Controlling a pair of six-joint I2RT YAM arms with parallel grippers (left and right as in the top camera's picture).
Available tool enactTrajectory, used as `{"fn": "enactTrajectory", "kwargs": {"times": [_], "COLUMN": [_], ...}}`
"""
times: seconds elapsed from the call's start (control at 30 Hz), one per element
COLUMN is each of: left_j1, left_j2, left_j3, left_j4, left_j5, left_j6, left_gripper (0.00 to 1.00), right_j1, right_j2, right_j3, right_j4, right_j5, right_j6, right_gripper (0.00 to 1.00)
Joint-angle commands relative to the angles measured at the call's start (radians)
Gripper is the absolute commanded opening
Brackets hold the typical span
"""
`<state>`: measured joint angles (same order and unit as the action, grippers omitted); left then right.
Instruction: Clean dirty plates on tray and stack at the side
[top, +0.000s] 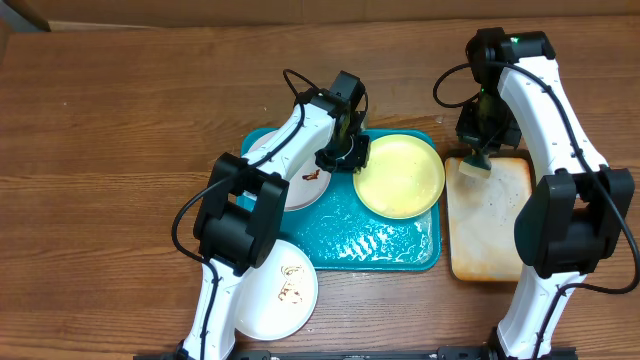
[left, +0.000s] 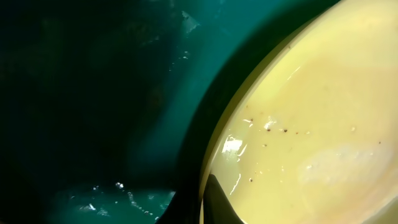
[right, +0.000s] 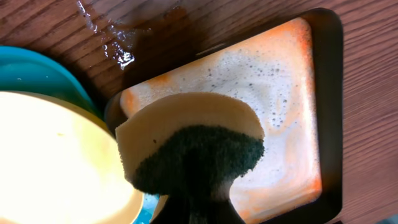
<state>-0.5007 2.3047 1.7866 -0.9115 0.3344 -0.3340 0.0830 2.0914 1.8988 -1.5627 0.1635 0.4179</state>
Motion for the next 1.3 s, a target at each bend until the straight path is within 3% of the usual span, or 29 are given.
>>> {"fn": "enactTrajectory", "kwargs": {"times": [0.0, 0.3, 0.57, 0.93, 1.27], "left_j1": [-0.010, -0.027, -0.045, -0.099, -0.254], "left_j2": [0.050, -0.073, -0.197, -0.224, -0.224], "left_j3": [-0.001, 0.225, 0.401, 0.415, 0.415], "left_j4": [-0.003, -0.199, -0.397, -0.674, -0.715], "left_j5": [-0.010, -0.312, -0.518, -0.914, -1.249], "left_j6": [-0.018, -0.030, -0.054, -0.198, -0.257], "left_gripper": [0.04, 0.04, 0.04, 0.04, 0.04], "right_j1": [0.000, 0.000, 0.000, -0.074, -0.181], "right_j2": [-0.023, -0.023, -0.023, -0.023, -0.023], "right_j3": [0.004, -0.066, -0.279, -0.432, -0.432], "right_j4": [0.003, 0.065, 0.215, 0.373, 0.396], "right_j5": [-0.001, 0.000, -0.014, -0.174, -0.271], "right_j6": [0.000, 0.001, 0.002, -0.031, -0.057], "right_gripper": [0.04, 0.04, 0.04, 0.04, 0.04]}}
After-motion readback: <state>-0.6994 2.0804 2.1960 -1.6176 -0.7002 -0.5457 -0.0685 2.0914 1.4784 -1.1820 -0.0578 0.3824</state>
